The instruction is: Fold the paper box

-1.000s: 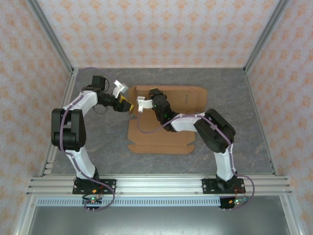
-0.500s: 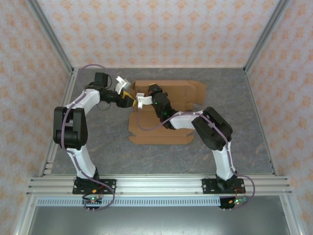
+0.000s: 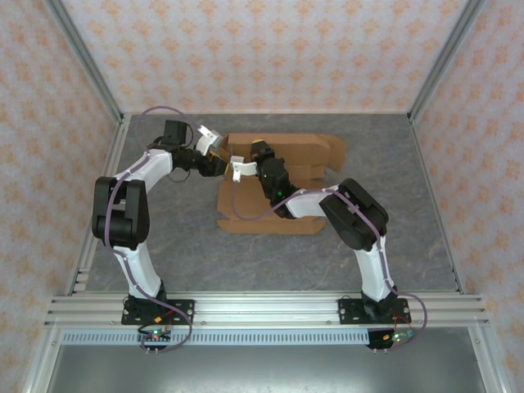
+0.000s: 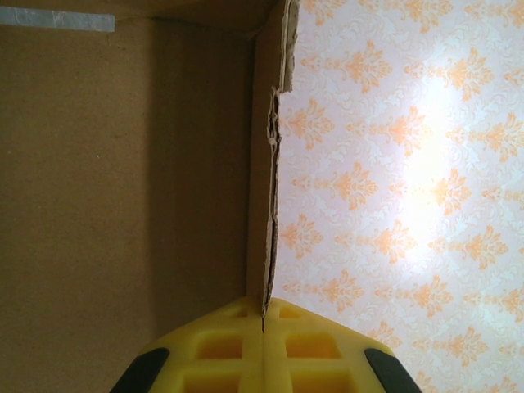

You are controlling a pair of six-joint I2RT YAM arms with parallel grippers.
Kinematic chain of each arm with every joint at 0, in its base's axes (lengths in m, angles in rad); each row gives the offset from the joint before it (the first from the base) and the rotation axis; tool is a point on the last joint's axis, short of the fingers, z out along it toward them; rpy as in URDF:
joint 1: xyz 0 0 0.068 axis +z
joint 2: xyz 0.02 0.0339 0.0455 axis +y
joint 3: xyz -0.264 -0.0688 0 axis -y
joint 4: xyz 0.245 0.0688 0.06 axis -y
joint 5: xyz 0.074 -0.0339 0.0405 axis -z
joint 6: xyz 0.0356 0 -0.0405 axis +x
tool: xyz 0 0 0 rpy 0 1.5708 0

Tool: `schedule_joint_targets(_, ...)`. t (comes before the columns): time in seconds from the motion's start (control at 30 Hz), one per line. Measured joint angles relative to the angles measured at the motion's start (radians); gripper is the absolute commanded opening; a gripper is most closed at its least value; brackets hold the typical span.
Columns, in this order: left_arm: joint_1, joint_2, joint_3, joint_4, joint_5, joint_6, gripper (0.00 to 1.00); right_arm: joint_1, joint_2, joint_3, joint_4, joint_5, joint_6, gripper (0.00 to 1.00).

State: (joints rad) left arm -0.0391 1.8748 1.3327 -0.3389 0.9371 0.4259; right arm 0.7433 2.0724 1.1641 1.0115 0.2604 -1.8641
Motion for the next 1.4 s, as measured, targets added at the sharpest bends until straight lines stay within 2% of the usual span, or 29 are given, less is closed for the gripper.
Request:
schedule_joint_targets(0.07,-0.007,0.000,-0.005,0.019,-0.027,-0.014,0.36,0.000,0.000,0.000,0.000,0.000,0.000,0.00)
schedule_joint_targets(0.33,-0.014,0.000,-0.042,0.085,-0.140,-0.082,0.23,0.000,0.000,-0.001,0.000,0.000,0.003,0.00)
schedule_joint_targets(0.7,-0.034,-0.002,-0.065,0.159,-0.303,-0.184,0.24,0.000,0.000,-0.002,-0.001,0.000,0.004,0.00)
schedule_joint_targets(0.8,-0.045,-0.003,-0.066,0.175,-0.348,-0.209,0.28,0.000,0.000,-0.001,-0.001,0.001,0.008,0.00)
schedule_joint_targets(1.03,-0.053,-0.032,-0.105,0.217,-0.450,-0.268,0.49,0.000,0.000,-0.002,-0.001,0.001,0.011,0.00)
schedule_joint_targets(1.1,-0.053,-0.035,-0.106,0.227,-0.470,-0.278,0.53,0.000,0.000,-0.002,-0.001,0.001,0.012,0.00)
schedule_joint_targets(1.4,-0.053,-0.014,-0.027,0.199,-0.436,-0.231,0.58,0.000,0.000,-0.002,-0.001,0.002,0.020,0.00)
